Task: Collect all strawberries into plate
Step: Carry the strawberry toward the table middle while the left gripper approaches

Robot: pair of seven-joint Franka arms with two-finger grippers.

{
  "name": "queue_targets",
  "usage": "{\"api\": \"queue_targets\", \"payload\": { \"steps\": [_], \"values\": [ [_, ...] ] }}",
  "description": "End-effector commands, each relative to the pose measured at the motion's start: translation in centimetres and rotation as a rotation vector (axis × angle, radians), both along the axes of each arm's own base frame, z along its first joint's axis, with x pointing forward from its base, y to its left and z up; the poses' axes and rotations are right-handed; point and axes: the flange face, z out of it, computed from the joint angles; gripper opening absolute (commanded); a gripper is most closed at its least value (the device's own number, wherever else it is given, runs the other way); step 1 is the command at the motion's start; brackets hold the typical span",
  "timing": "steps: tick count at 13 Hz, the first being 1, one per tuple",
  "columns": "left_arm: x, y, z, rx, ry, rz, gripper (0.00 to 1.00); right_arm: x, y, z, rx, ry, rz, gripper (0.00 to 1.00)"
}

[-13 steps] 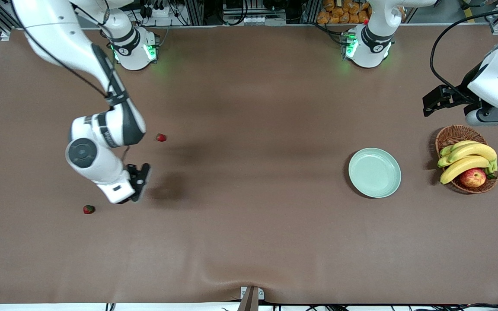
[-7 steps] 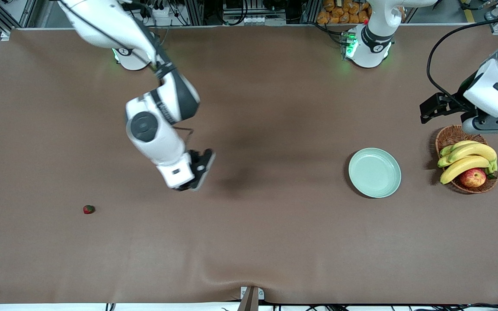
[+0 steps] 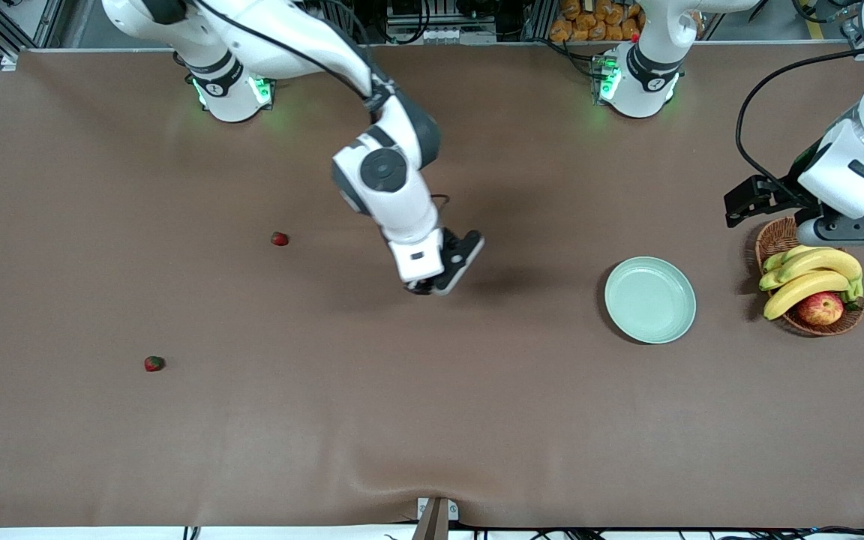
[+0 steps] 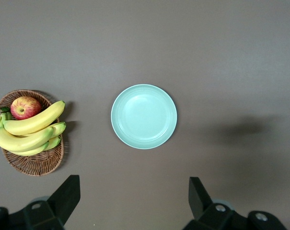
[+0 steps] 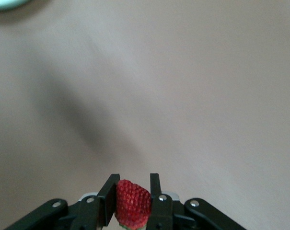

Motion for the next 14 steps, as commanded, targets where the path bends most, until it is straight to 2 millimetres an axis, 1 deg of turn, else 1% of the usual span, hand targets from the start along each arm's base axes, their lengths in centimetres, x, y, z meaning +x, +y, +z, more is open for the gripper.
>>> {"api": "queue_targets", "payload": {
  "steps": [1, 3, 4, 5, 7, 8, 9, 11, 13, 14],
  "values": [
    [0.5, -0.3, -0.3, 0.021, -0.015, 0.022, 1.00, -0.7, 3.3, -2.1, 0.114, -0.053, -0.094, 0.00],
    [0.3, -1.2, -0.4, 0.021, -0.013, 0.011, 1.00, -2.3, 6.1, -4.2, 0.192, -0.077, -0.140, 0.00],
    [0.3, -1.2, -0.4, 0.021, -0.013, 0.011, 1.00, -3.0, 7.1, -5.0, 0.212, -0.080, -0.149, 0.00],
    [0.3, -1.3, -0.5, 0.022, -0.010, 0.010, 1.00, -3.1, 7.7, -5.7, 0.226, -0.086, -0.152, 0.00],
    [0.1, -2.2, -0.6, 0.022, -0.007, -0.007, 1.00, -3.2, 8.3, -7.0, 0.248, -0.087, -0.176, 0.00],
    [0.1, -2.3, -0.6, 0.022, -0.005, -0.007, 1.00, -3.4, 8.4, -7.6, 0.242, -0.085, -0.172, 0.00],
    [0.0, -2.5, -0.7, 0.021, -0.002, -0.010, 1.00, -3.8, 8.5, -8.9, 0.235, -0.081, -0.170, 0.00],
    [-0.2, -3.7, -1.3, 0.021, 0.009, -0.007, 1.00, -4.2, 8.6, -10.4, 0.247, -0.093, -0.165, 0.00],
    [-0.3, -5.3, -2.2, 0.021, 0.023, 0.011, 1.00, -4.1, 8.5, -10.7, 0.243, -0.094, -0.166, 0.00],
    [-0.4, -6.1, -2.4, 0.022, 0.025, 0.017, 1.00, -4.1, 8.5, -10.7, 0.243, -0.094, -0.166, 0.03]
  ]
}}
